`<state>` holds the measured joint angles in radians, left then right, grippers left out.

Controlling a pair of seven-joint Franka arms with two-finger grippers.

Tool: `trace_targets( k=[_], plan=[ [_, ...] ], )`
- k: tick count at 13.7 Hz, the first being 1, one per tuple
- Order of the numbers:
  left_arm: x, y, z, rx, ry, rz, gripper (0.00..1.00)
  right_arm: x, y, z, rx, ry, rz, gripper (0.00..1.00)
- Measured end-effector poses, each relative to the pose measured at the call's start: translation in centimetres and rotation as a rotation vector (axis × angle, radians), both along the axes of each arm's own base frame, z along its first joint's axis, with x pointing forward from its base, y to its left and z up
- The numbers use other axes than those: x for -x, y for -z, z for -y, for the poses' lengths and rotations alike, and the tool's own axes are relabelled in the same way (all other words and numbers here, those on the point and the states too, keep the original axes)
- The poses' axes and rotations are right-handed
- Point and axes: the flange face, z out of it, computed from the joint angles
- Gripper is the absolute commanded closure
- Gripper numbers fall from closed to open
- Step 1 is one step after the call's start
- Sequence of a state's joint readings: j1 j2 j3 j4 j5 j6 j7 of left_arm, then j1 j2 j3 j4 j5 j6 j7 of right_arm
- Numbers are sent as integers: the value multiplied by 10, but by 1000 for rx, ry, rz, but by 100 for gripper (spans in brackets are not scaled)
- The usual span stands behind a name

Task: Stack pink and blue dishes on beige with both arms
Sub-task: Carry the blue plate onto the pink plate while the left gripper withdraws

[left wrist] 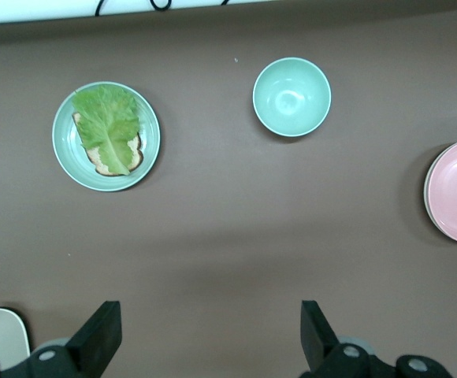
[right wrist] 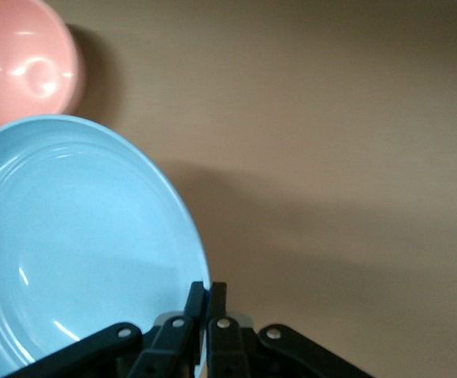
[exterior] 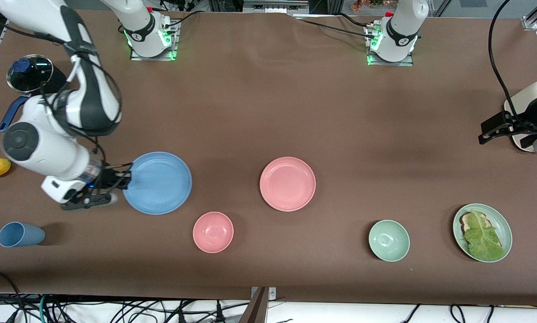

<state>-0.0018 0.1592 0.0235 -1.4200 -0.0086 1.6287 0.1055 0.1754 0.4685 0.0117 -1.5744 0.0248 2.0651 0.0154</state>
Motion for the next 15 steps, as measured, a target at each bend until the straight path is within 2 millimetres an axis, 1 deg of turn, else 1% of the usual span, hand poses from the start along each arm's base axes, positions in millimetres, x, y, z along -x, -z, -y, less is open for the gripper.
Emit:
trace_targets(
  k=[1,3,4,6,7,8,9,11,13,15],
  plan=[
    [3,-2,0,6,-1,-10,0,5,5,-31,-1,21,-8,100],
    [16,-11,2,11,3,-60,0,19,19,-94,-4,78,-26,100],
    [23,-17,8,13,3,-78,0,28,26,-128,-19,118,-37,100],
    [35,-24,18,14,-50,-115,0,47,37,-193,-58,190,-34,100],
    [40,-26,19,13,-82,-136,0,56,43,-223,-77,226,-16,100],
    [43,-26,19,12,-104,-153,0,65,50,-247,-95,260,3,100],
    [45,-27,18,11,-117,-158,0,73,59,-268,-112,286,19,100],
    [47,-33,11,12,-137,-151,0,87,79,-297,-133,332,32,100],
    [55,-43,9,13,-142,-141,0,98,94,-317,-146,368,35,100],
    [60,-48,12,13,-136,-143,0,106,101,-330,-153,387,35,100]
  ],
)
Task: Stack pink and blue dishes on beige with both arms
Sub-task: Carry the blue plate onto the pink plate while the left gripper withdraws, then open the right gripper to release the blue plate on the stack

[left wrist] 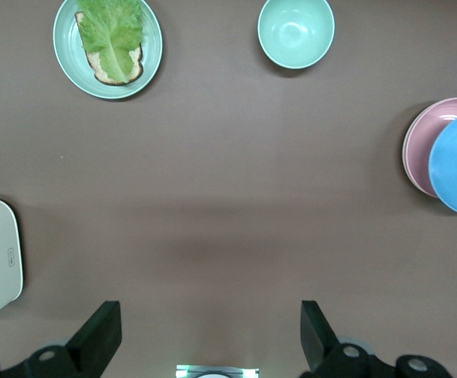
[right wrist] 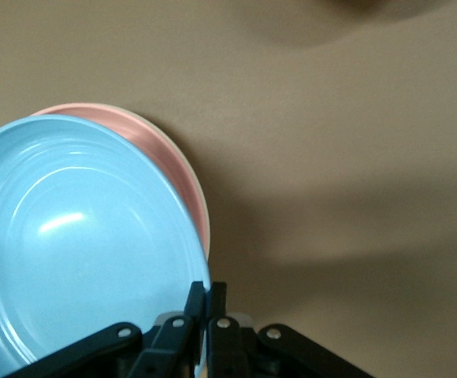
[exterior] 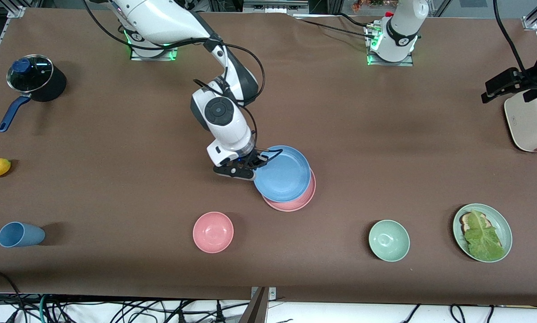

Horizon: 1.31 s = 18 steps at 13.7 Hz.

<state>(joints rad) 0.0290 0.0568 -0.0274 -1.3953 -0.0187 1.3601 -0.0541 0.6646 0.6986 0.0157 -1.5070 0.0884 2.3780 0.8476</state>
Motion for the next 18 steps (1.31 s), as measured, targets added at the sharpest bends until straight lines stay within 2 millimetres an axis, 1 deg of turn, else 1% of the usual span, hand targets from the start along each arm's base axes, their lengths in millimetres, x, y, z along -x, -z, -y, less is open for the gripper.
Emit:
trace_targets(
  k=[2,4,7,10,11,13,15,18],
  plan=[
    [0,2,5,2,9,-7,0,5,5,-7,-5,9,3,100],
    [-2,6,6,4,12,-16,0,7,15,-12,-9,8,9,100],
    [-7,14,7,5,12,-31,0,3,28,-14,-18,17,24,100],
    [-9,19,6,5,10,-38,0,-3,33,-18,-24,25,29,100],
    [-10,20,5,5,8,-41,0,-4,34,-19,-25,24,31,88],
    [-12,24,5,6,8,-48,0,-6,34,-19,-23,23,36,72],
    [-13,26,5,6,8,-51,0,-7,33,-18,-23,23,40,53],
    [-13,26,5,6,8,-51,0,-12,29,-15,-14,27,44,38]
  ],
)
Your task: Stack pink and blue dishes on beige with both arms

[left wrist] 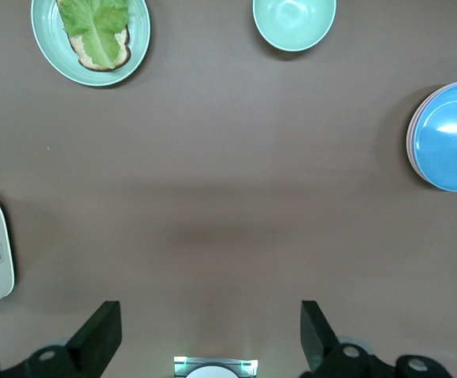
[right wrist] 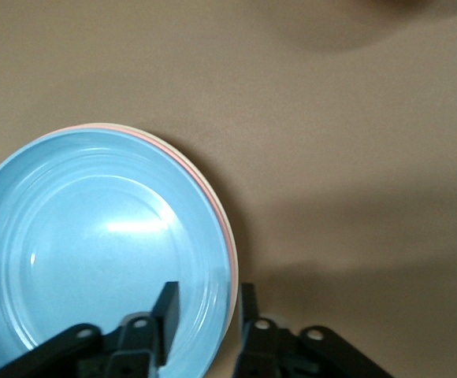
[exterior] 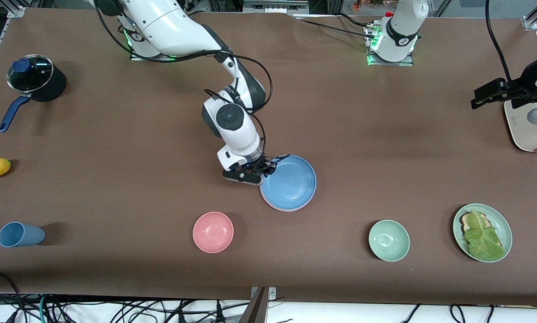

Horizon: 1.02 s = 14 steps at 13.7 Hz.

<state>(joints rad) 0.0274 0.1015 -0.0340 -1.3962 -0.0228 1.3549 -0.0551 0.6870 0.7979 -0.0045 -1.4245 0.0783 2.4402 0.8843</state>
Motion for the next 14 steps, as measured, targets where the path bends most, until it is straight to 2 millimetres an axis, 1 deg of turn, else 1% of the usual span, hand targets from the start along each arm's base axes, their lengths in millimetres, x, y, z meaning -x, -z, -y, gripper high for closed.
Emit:
trace_targets(
  k=[2,3,4,5,6,8,10,12,14],
  plan=[
    [0,0,0,0,0,0,0,-4,-7,7,53,-16,-9,26],
    [0,0,0,0,0,0,0,-9,-16,14,84,-30,-7,20],
    [0,0,0,0,0,0,0,-14,-31,23,112,-52,-9,6],
    [0,0,0,0,0,0,0,-21,-48,36,141,-81,-16,0],
    [0,0,0,0,0,0,0,-28,-68,53,169,-111,-23,0],
    [0,0,0,0,1,0,0,-43,-114,96,204,-144,-52,0],
    [0,0,1,0,2,1,0,-52,-162,147,224,-143,-90,0],
    [0,0,1,0,2,1,0,-54,-208,199,236,-147,-132,0],
    [0,-1,1,0,3,2,0,-50,-251,252,216,-199,-170,0]
  ],
)
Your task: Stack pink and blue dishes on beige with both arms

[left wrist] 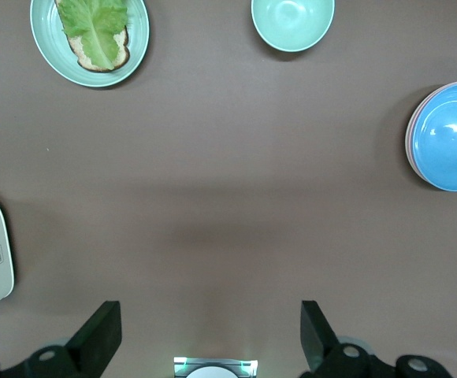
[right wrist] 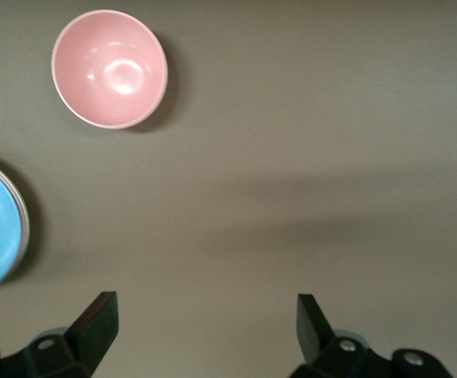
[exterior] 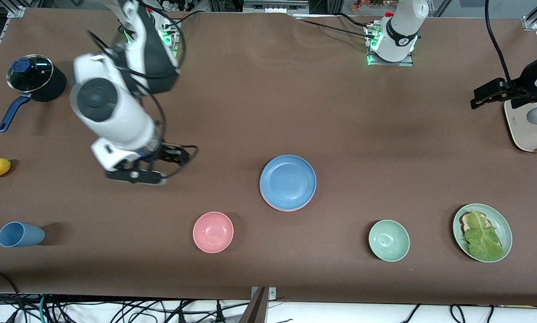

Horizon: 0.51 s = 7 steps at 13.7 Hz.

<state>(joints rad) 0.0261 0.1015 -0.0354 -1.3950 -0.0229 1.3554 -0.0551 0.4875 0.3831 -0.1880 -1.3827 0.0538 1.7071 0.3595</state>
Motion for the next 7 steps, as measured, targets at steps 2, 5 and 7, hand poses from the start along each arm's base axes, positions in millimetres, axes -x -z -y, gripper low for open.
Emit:
trace_targets(
  k=[2,5,7],
  plan=[
    [0,0,0,0,0,0,0,9,-36,49,-46,-49,-47,0],
    [0,0,0,0,0,0,0,27,-74,106,-70,-67,-88,0],
    [0,0,0,0,1,0,0,36,-92,132,-80,-91,-90,0]
  ],
)
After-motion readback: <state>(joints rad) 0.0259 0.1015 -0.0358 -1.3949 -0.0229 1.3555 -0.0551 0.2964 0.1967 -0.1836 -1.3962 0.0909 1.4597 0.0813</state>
